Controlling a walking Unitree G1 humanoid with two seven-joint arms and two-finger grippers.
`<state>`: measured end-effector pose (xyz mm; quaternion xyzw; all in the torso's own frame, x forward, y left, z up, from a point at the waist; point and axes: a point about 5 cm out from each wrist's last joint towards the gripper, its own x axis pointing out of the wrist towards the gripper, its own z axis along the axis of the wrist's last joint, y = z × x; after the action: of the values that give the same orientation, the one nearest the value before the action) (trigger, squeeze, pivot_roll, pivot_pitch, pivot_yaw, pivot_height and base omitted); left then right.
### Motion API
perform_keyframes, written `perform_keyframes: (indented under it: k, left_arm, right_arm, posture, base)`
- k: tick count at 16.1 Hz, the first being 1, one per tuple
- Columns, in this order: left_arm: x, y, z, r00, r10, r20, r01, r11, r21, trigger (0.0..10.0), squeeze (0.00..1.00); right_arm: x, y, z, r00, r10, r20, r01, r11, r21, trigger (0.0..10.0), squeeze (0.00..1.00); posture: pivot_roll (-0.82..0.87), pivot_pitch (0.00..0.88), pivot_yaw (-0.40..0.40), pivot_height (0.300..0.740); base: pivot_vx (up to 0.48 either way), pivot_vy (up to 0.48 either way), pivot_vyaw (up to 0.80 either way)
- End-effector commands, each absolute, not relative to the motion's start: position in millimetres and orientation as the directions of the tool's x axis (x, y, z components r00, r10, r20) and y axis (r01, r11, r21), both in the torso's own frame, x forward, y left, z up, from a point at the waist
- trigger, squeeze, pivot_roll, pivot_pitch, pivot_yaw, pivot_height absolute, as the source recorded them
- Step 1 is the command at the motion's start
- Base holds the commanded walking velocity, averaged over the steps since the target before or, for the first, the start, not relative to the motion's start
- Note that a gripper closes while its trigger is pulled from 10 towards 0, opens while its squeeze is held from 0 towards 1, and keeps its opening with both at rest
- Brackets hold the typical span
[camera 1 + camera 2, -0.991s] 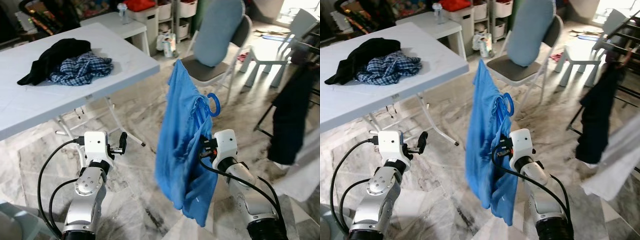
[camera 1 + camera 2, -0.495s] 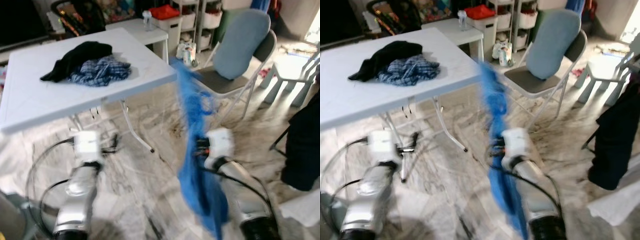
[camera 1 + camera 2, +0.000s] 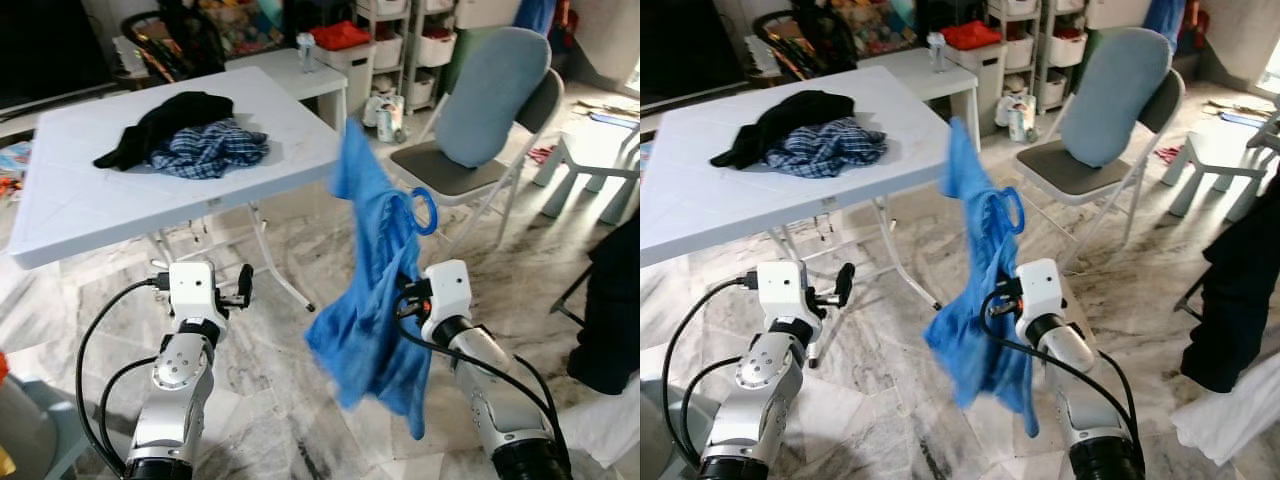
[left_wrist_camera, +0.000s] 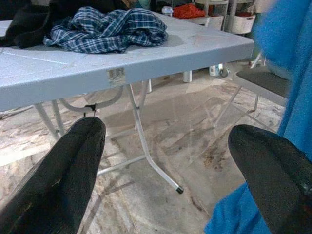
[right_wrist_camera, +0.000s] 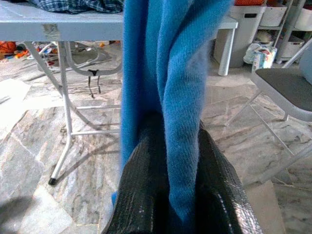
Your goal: Hang hanger
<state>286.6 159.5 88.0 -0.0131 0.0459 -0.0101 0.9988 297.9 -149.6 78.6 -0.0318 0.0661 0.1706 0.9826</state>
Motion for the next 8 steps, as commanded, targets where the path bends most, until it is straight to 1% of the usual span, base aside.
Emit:
perform_keyframes:
  k: [1, 5, 8]
  left_arm:
    - [286, 164, 85, 0.993, -0.008, -0.115, 0.007, 1.000, -0.010, 10.0, 0.00]
    - [282, 171, 80, 0.990, 0.003, -0.139, -0.001, 1.000, 0.016, 10.0, 0.00]
    - [282, 171, 79, 0.990, 0.003, -0.144, 0.001, 1.000, 0.023, 10.0, 0.00]
  right_arm:
    - [300, -149, 91, 0.936, 0.341, -0.088, -0.346, 0.937, -0.048, 10.0, 0.00]
    - [297, -159, 89, 0.947, 0.302, -0.104, -0.309, 0.950, -0.051, 10.0, 0.00]
    - [296, -161, 87, 0.945, 0.304, -0.120, -0.313, 0.948, -0.061, 10.0, 0.00]
  posture:
    - [-0.14, 0.000, 0.051, 0.740]
    - [-0.14, 0.000, 0.050, 0.740]
    - [-0.14, 0.000, 0.051, 0.740]
  base:
    - [0.000, 0.000, 0.00]
    - [0.000, 0.000, 0.00]
    - [0.000, 0.000, 0.00]
